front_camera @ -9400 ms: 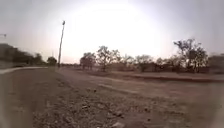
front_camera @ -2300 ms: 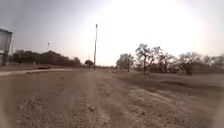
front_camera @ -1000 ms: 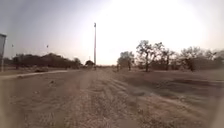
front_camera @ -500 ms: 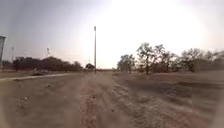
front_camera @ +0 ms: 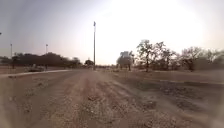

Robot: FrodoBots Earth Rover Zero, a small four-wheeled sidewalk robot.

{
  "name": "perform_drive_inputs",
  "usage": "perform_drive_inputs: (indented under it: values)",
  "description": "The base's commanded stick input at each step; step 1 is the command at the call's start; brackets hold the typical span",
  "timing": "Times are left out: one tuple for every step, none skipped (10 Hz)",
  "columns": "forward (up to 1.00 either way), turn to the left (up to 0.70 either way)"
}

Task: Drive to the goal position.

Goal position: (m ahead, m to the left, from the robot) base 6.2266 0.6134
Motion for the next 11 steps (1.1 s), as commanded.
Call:
perform_drive_inputs:
  values:
    - [0.70, 0.00]
    - [0.70, 0.00]
    - [0.70, 0.00]
    - [0.70, 0.00]
    - [0.70, 0.00]
    - [0.70, 0.00]
    - [0.70, 0.00]
    - [0.70, 0.00]
    - [0.70, 0.00]
    - [0.70, 0.00]
    - [0.70, 0.00]
